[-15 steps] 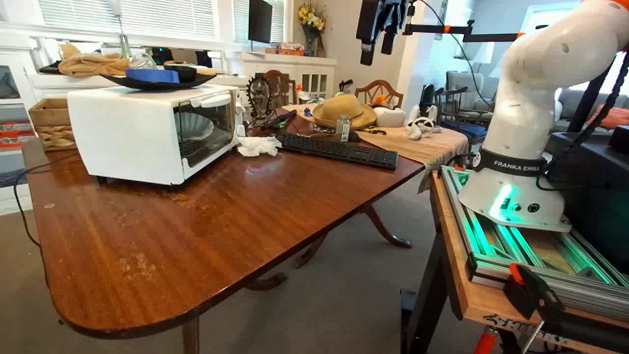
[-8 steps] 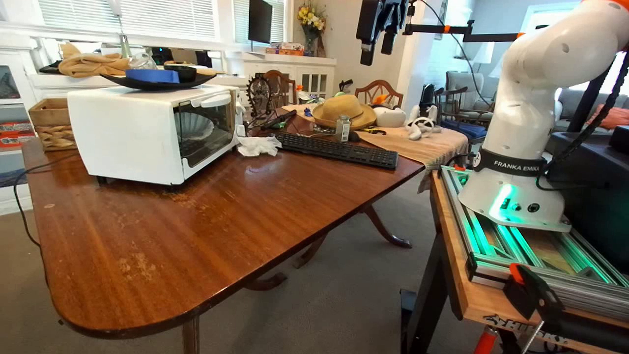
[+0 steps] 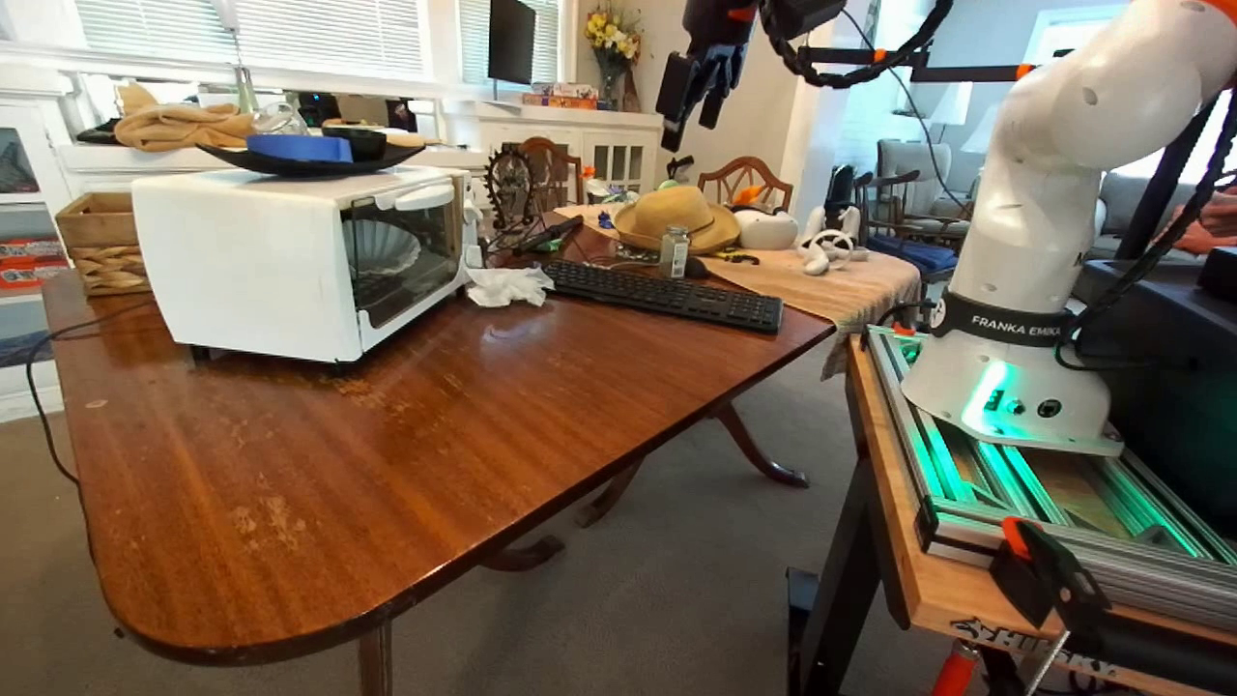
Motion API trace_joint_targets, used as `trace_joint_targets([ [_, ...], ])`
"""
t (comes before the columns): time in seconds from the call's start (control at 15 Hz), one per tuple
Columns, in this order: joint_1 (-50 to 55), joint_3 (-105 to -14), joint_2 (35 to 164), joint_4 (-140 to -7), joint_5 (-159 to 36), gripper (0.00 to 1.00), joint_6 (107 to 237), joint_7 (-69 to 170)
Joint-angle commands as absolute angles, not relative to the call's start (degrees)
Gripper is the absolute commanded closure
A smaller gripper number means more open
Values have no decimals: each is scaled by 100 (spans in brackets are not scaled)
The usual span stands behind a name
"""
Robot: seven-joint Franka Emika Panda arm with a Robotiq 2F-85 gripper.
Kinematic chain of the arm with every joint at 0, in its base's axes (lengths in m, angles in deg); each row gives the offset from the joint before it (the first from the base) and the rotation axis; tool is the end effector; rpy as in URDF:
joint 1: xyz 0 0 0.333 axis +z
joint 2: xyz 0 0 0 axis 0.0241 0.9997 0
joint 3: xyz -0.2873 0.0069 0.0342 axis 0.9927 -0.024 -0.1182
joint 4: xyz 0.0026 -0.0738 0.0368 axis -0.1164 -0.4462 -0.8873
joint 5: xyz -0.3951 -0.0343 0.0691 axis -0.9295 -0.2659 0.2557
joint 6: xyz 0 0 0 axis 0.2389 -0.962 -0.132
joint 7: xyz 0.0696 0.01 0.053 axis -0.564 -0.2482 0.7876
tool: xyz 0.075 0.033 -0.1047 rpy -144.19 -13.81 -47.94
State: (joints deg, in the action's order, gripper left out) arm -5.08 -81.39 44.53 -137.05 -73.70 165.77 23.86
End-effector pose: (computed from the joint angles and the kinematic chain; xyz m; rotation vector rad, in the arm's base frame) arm 0.3823 0.0493 0.3836 2.7565 -0.3349 0.3939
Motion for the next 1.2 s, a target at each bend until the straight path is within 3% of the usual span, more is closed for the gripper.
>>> trace_joint_targets([
  [0.0,-615,-7202,5206,-13761,-7469,0,17665,3522],
  [0.33,-441,-6260,6489,-13101,-7389,0,18441,5752],
  [0.4,-408,-6198,6765,-12936,-7375,0,18483,6012],
  [0.47,-538,-6326,6032,-13378,-7399,0,18327,5564],
  [0.93,-343,-6139,6933,-12848,-7175,0,18355,6154],
  [1.13,-300,-5945,7556,-12592,-7221,0,19122,6878],
])
